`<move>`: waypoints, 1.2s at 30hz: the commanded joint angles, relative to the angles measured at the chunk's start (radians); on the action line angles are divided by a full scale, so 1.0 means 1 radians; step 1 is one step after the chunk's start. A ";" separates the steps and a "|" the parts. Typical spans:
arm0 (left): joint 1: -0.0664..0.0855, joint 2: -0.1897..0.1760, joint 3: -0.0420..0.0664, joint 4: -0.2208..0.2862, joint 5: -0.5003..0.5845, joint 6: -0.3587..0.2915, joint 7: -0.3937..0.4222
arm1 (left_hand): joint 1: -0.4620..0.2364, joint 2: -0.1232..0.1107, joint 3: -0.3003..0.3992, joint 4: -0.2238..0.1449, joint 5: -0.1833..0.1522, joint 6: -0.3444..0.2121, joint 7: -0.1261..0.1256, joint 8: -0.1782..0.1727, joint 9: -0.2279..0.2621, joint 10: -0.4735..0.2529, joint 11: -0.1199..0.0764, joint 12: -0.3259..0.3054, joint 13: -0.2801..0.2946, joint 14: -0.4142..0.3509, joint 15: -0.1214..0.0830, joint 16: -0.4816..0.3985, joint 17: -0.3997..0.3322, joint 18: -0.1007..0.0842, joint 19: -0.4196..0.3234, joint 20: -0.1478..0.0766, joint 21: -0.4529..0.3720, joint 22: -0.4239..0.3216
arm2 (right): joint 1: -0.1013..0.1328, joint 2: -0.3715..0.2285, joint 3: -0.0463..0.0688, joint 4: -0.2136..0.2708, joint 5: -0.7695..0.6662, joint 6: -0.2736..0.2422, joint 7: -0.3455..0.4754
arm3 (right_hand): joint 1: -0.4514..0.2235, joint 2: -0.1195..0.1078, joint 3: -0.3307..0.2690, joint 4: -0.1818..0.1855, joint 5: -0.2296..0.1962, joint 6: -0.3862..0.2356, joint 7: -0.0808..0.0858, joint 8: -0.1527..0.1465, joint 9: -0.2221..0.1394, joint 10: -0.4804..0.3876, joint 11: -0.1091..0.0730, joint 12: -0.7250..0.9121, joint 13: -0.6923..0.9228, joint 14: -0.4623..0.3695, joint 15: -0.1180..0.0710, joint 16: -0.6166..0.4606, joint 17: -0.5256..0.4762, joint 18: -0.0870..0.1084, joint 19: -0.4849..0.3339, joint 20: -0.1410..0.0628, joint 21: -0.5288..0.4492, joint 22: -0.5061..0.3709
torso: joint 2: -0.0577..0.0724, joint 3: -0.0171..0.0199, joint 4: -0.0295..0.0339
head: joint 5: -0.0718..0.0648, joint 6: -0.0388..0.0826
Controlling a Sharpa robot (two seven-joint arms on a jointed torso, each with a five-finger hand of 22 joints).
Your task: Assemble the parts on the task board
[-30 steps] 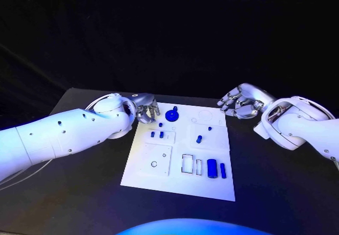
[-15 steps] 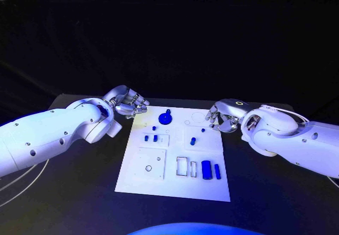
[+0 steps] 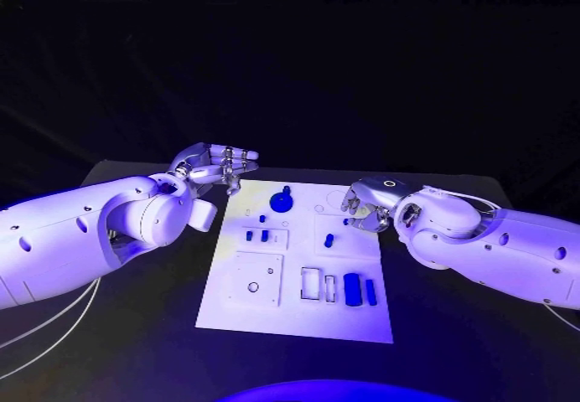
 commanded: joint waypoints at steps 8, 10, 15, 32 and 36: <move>0.002 -0.006 0.000 0.016 0.094 0.033 0.063 | -0.001 0.006 -0.011 -0.005 0.002 0.008 -0.003 0.003 -0.002 -0.002 -0.001 0.011 0.003 -0.008 -0.002 -0.008 -0.003 0.013 -0.006 0.000 -0.008 -0.005 | -0.019 0.023 0.000 -0.030 -0.037 0.029 0.001 | 0.000 -0.003 0.011 -0.006 -0.006 0.009 0.003 -0.002 0.002 0.003 0.005 -0.010 -0.004 0.064 0.004 0.021 0.011 -0.021 0.011 0.002 0.028 0.135 | -0.001 0.0013 -0.0003 | 0.000 -0.008; 0.002 -0.006 0.000 0.017 0.095 0.033 0.062 | 0.000 0.008 -0.012 -0.007 0.002 0.008 -0.003 0.003 -0.002 -0.002 -0.001 0.012 0.003 -0.008 -0.002 -0.009 -0.004 0.014 -0.006 0.000 -0.010 -0.007 | -0.021 0.024 0.000 -0.037 -0.038 0.027 0.002 | 0.000 -0.002 0.013 -0.006 -0.006 0.012 0.002 -0.002 0.003 0.007 0.005 -0.009 -0.004 0.064 0.004 0.026 0.014 -0.022 0.013 0.002 0.036 0.139 | -0.001 0.0011 0.0002 | 0.000 -0.008; 0.002 -0.007 0.000 0.017 0.095 0.034 0.059 | 0.002 0.009 -0.014 -0.008 0.002 0.008 -0.002 0.003 -0.003 -0.002 -0.001 0.014 0.004 -0.008 -0.002 -0.009 -0.004 0.014 -0.006 -0.001 -0.011 -0.007 | -0.022 0.029 0.000 -0.047 -0.038 0.022 0.007 | 0.003 0.003 0.020 -0.009 -0.006 0.023 -0.001 0.000 0.006 0.020 0.001 -0.008 -0.004 0.062 0.001 0.035 0.016 -0.024 0.016 0.002 0.055 0.149 | -0.001 0.0019 -0.0013 | 0.002 -0.009; 0.002 -0.009 0.000 0.016 0.096 0.037 0.050 | 0.007 0.013 -0.018 -0.013 0.001 0.009 -0.001 0.003 -0.003 -0.002 -0.001 0.017 0.004 -0.009 -0.002 -0.011 -0.006 0.014 -0.006 -0.001 -0.015 -0.011 | -0.031 0.049 0.000 -0.059 -0.030 0.040 0.015 | 0.008 0.020 0.034 -0.015 -0.019 0.053 -0.012 0.009 0.014 0.053 -0.011 0.000 0.001 0.060 -0.007 0.053 0.021 -0.029 0.023 -0.004 0.090 0.166 | 0.000 0.0012 -0.0011 | 0.004 -0.018; 0.002 -0.010 0.000 0.016 0.096 0.038 0.047 | 0.008 0.013 -0.018 -0.014 0.001 0.009 -0.001 0.004 -0.003 -0.003 -0.001 0.018 0.005 -0.009 -0.002 -0.011 -0.006 0.014 -0.006 -0.001 -0.015 -0.011 | -0.034 0.053 0.000 -0.063 -0.027 0.049 0.016 | 0.008 0.020 0.034 -0.016 -0.021 0.054 -0.013 0.009 0.015 0.054 -0.011 0.000 0.001 0.060 -0.007 0.054 0.022 -0.029 0.024 -0.004 0.093 0.168 | -0.001 0.0014 -0.0012 | 0.005 -0.020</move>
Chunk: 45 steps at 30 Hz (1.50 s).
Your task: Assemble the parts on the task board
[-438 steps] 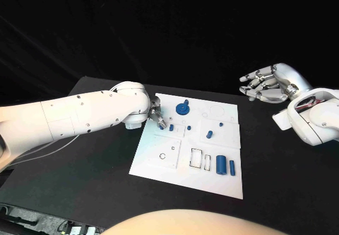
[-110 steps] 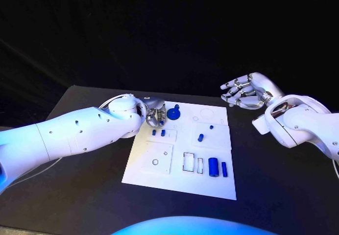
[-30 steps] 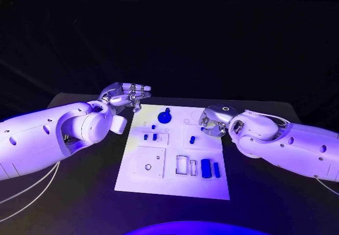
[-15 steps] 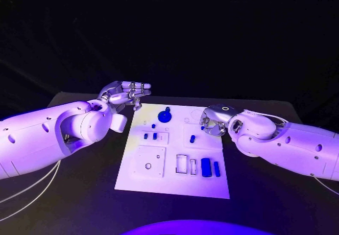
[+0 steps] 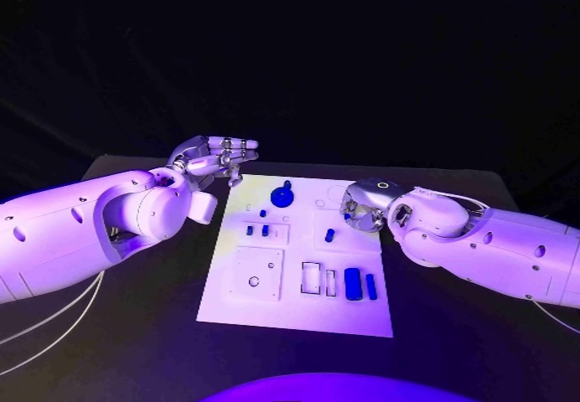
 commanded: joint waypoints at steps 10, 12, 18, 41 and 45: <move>0.002 0.000 0.001 0.003 0.007 0.021 0.002 | 0.004 0.009 -0.008 -0.003 0.000 0.006 0.004 0.003 -0.002 -0.003 0.000 0.008 0.001 -0.005 0.002 -0.007 -0.002 0.015 -0.006 -0.002 -0.006 -0.003 | -0.010 0.016 -0.002 -0.019 -0.009 0.041 0.007 | 0.004 0.020 0.011 -0.005 -0.013 0.017 -0.005 0.008 0.006 0.017 -0.004 0.006 0.003 0.060 -0.010 0.014 0.004 -0.020 0.008 -0.003 0.014 0.173 | -0.001 -0.0004 -0.0005 | 0.000 -0.004; 0.002 0.000 0.001 0.003 0.007 0.021 0.002 | 0.004 0.009 -0.008 -0.003 0.000 0.006 0.004 0.003 -0.002 -0.003 0.000 0.008 0.001 -0.005 0.002 -0.007 -0.002 0.015 -0.006 -0.002 -0.006 -0.003 | -0.011 0.018 -0.002 -0.023 -0.011 0.043 0.006 | 0.008 0.025 0.014 -0.009 -0.017 0.022 -0.007 0.010 0.008 0.022 -0.006 0.006 0.004 0.060 -0.012 0.019 0.006 -0.021 0.010 -0.004 0.023 0.176 | -0.001 -0.0003 -0.0007 | 0.000 -0.005; 0.002 -0.001 0.001 0.002 0.007 0.021 0.001 | 0.005 0.009 -0.009 -0.005 0.000 0.005 0.005 0.003 -0.003 -0.004 0.000 0.008 0.001 -0.006 0.002 -0.008 -0.003 0.015 -0.006 -0.002 -0.007 -0.004 | -0.013 0.023 -0.003 -0.030 -0.019 0.014 0.005 | 0.021 0.046 0.023 -0.021 -0.035 0.045 -0.014 0.019 0.016 0.043 -0.013 0.011 0.009 0.060 -0.018 0.028 0.009 -0.026 0.018 -0.009 0.054 0.183 | -0.001 0.0000 -0.0008 | -0.001 -0.005; 0.002 -0.005 0.001 -0.007 0.007 0.022 -0.008 | 0.010 0.013 -0.012 -0.010 0.000 0.003 0.006 0.002 -0.004 -0.008 0.002 0.010 0.001 -0.006 0.003 -0.010 -0.005 0.015 -0.007 -0.002 -0.012 -0.008 | -0.011 -0.029 0.004 0.037 -0.012 -0.138 0.022 | 0.032 0.055 0.034 -0.045 -0.048 0.063 -0.019 0.026 0.030 0.066 -0.021 0.006 0.020 0.059 -0.025 0.030 0.000 -0.040 0.042 -0.017 0.136 0.201 | -0.002 -0.0004 -0.0007 | -0.003 -0.002; 0.002 -0.005 0.001 -0.008 0.007 0.023 -0.009 | 0.011 0.013 -0.013 -0.011 0.000 0.002 0.007 0.001 -0.005 -0.009 0.002 0.011 0.001 -0.006 0.003 -0.010 -0.005 0.015 -0.006 -0.002 -0.012 -0.008 | -0.004 -0.050 0.008 0.068 -0.004 -0.146 0.021 | 0.031 0.053 0.034 -0.046 -0.049 0.062 -0.019 0.025 0.031 0.065 -0.020 0.004 0.020 0.059 -0.024 0.030 -0.001 -0.041 0.043 -0.017 0.140 0.201 | -0.002 -0.0009 -0.0003 | -0.004 -0.002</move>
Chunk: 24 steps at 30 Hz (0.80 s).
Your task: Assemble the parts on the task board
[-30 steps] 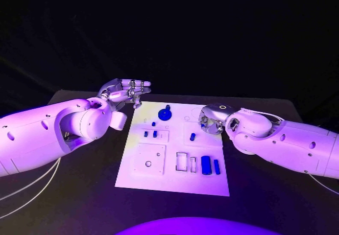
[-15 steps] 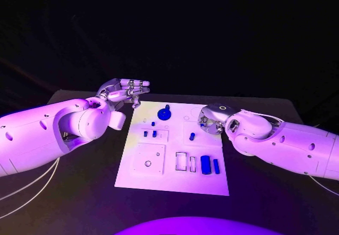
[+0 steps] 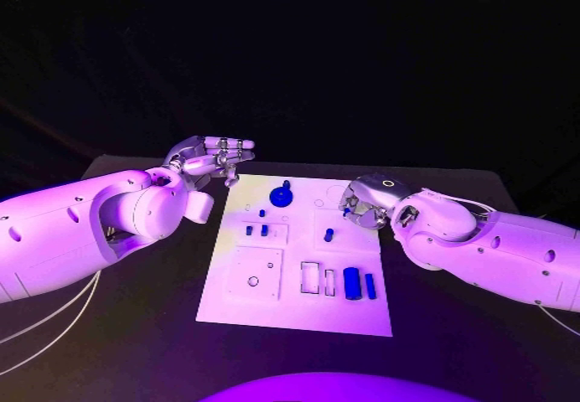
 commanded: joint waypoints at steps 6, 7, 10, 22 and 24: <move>0.002 0.001 0.001 -0.001 0.005 0.018 -0.002 | 0.002 0.005 -0.005 -0.002 0.000 0.001 0.008 0.000 -0.002 -0.007 0.000 0.004 0.001 -0.007 0.003 -0.007 -0.001 0.016 -0.007 -0.002 -0.005 -0.003 | 0.017 -0.050 0.009 0.099 0.017 -0.045 0.007 | -0.002 0.001 0.002 -0.007 0.005 0.001 0.006 -0.001 0.001 0.017 -0.017 -0.005 -0.001 0.062 -0.006 0.005 0.001 -0.014 0.026 -0.003 0.007 0.202 | -0.001 -0.0012 -0.0009 | 0.000 0.003; 0.002 0.002 0.001 -0.001 0.005 0.018 -0.002 | 0.002 0.005 -0.005 -0.002 0.000 0.001 0.008 0.000 -0.002 -0.007 0.000 0.004 0.001 -0.007 0.003 -0.007 -0.001 0.016 -0.007 -0.002 -0.005 -0.003 | 0.019 -0.055 0.011 0.118 0.020 -0.049 0.008 | -0.002 0.001 0.002 -0.007 0.005 0.001 0.006 -0.001 0.001 0.017 -0.017 -0.005 -0.001 0.062 -0.006 0.005 0.001 -0.014 0.027 -0.003 0.008 0.202 | -0.002 -0.0015 -0.0013 | 0.001 0.004; 0.001 0.004 0.001 -0.003 0.005 0.019 -0.002 | 0.002 0.005 -0.005 -0.002 0.000 0.001 0.008 0.000 -0.002 -0.007 0.000 0.004 0.001 -0.007 0.003 -0.007 -0.001 0.016 -0.007 -0.002 -0.005 -0.003 | 0.023 -0.061 0.014 0.170 0.026 -0.061 0.012 | -0.002 0.001 0.002 -0.007 0.005 0.001 0.006 -0.001 0.001 0.017 -0.017 -0.005 -0.001 0.062 -0.006 0.006 0.001 -0.014 0.028 -0.003 0.012 0.203 | -0.001 -0.0008 -0.0009 | 0.005 0.009; 0.001 0.025 0.001 -0.017 0.005 0.021 0.001 | 0.002 0.006 -0.006 -0.003 0.000 -0.001 0.009 -0.001 -0.002 -0.009 0.001 0.004 0.001 -0.007 0.004 -0.007 -0.002 0.016 -0.007 -0.001 -0.006 -0.004 | 0.009 0.052 0.014 0.219 0.029 -0.054 0.034 | -0.003 0.001 0.002 -0.008 0.006 0.001 0.006 -0.001 0.002 0.016 -0.016 -0.007 -0.001 0.062 -0.006 0.005 0.000 -0.015 0.029 -0.003 0.017 0.204 | -0.006 -0.0046 0.0018 | 0.067 0.005; 0.001 0.030 0.000 -0.019 0.005 0.022 0.001 | 0.002 0.006 -0.007 -0.003 0.000 -0.001 0.010 -0.001 -0.003 -0.010 0.001 0.004 0.001 -0.007 0.004 -0.008 -0.002 0.015 -0.006 -0.001 -0.005 -0.003 | -0.001 0.081 0.012 0.203 0.032 -0.049 0.041 | -0.004 0.001 0.002 -0.008 0.006 0.000 0.007 -0.002 0.002 0.016 -0.016 -0.008 -0.001 0.062 -0.006 0.005 -0.001 -0.015 0.029 -0.003 0.017 0.204 | -0.006 -0.0046 0.0027 | 0.077 0.005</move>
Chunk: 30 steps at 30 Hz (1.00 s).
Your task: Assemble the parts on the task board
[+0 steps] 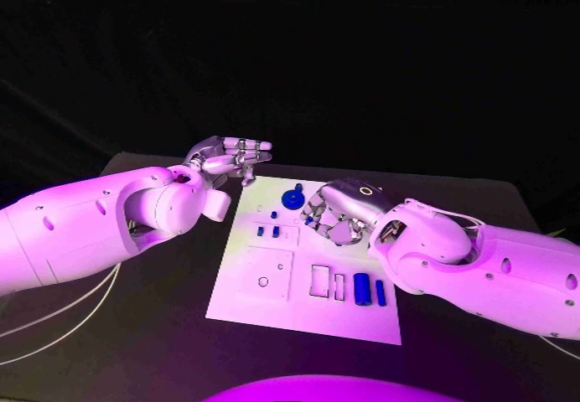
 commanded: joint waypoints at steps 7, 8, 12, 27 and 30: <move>0.001 0.027 0.001 -0.010 0.008 0.022 0.007 | 0.002 0.006 -0.004 0.000 0.000 -0.001 0.009 -0.001 -0.001 -0.009 0.001 0.005 0.001 -0.004 0.001 -0.004 -0.001 0.016 -0.006 -0.001 -0.005 0.000 | -0.058 0.104 -0.010 -0.068 0.011 0.029 0.038 | -0.010 0.003 -0.004 -0.004 -0.005 -0.005 0.007 0.005 0.004 -0.003 -0.006 -0.010 0.001 0.061 -0.004 0.006 -0.003 -0.016 0.029 -0.002 0.004 0.204 | 0.001 0.0003 0.0004 | 0.065 -0.012; 0.001 0.029 0.000 -0.011 0.008 0.023 0.007 | 0.002 0.006 -0.004 0.000 0.000 -0.001 0.009 -0.001 -0.001 -0.009 0.001 0.005 0.001 -0.004 0.001 -0.004 -0.001 0.016 -0.006 -0.001 -0.005 0.000 | -0.063 0.113 -0.011 -0.075 0.011 0.032 0.039 | -0.010 0.004 -0.004 -0.005 -0.005 -0.005 0.007 0.004 0.004 -0.003 -0.006 -0.010 0.001 0.061 -0.004 0.006 -0.003 -0.016 0.029 -0.002 0.004 0.204 | 0.001 0.0002 -0.0008 | 0.069 -0.013; 0.001 0.035 0.000 -0.013 0.009 0.024 0.007 | 0.001 0.007 -0.005 0.000 0.000 0.000 0.010 -0.001 -0.001 -0.009 0.001 0.005 0.001 -0.004 0.001 -0.004 -0.001 0.015 -0.006 -0.001 -0.005 0.000 | -0.077 0.137 -0.014 -0.094 0.012 0.043 0.037 | -0.011 0.005 -0.005 -0.005 -0.007 -0.006 0.007 0.004 0.005 -0.003 -0.006 -0.012 0.001 0.061 -0.004 0.007 -0.003 -0.016 0.030 -0.002 0.006 0.205 | 0.002 -0.0004 0.0001 | 0.078 -0.016; 0.001 0.041 0.000 -0.015 0.009 0.028 0.007 | 0.001 0.007 -0.005 0.000 0.000 0.000 0.010 -0.001 -0.001 -0.009 0.001 0.005 0.001 -0.004 0.001 -0.004 -0.001 0.015 -0.006 -0.001 -0.005 0.000 | -0.101 0.168 -0.022 -0.132 0.020 0.090 0.040 | -0.012 0.006 -0.005 -0.005 -0.009 -0.007 0.008 0.003 0.005 -0.004 -0.006 -0.014 0.002 0.061 -0.004 0.008 -0.003 -0.016 0.030 -0.002 0.009 0.205 | 0.001 0.0000 -0.0010 | 0.105 -0.039; 0.001 0.041 0.000 -0.016 0.009 0.029 0.007 | 0.001 0.007 -0.005 0.000 0.000 0.000 0.010 -0.001 -0.001 -0.009 0.001 0.005 0.001 -0.004 0.001 -0.004 -0.001 0.015 -0.006 -0.001 -0.005 0.000 | -0.106 0.169 -0.022 -0.136 0.021 0.094 0.040 | -0.012 0.007 -0.005 -0.005 -0.010 -0.007 0.008 0.002 0.006 -0.004 -0.006 -0.014 0.002 0.061 -0.004 0.008 -0.003 -0.016 0.030 -0.002 0.009 0.205 | 0.001 -0.0002 -0.0009 | 0.109 -0.041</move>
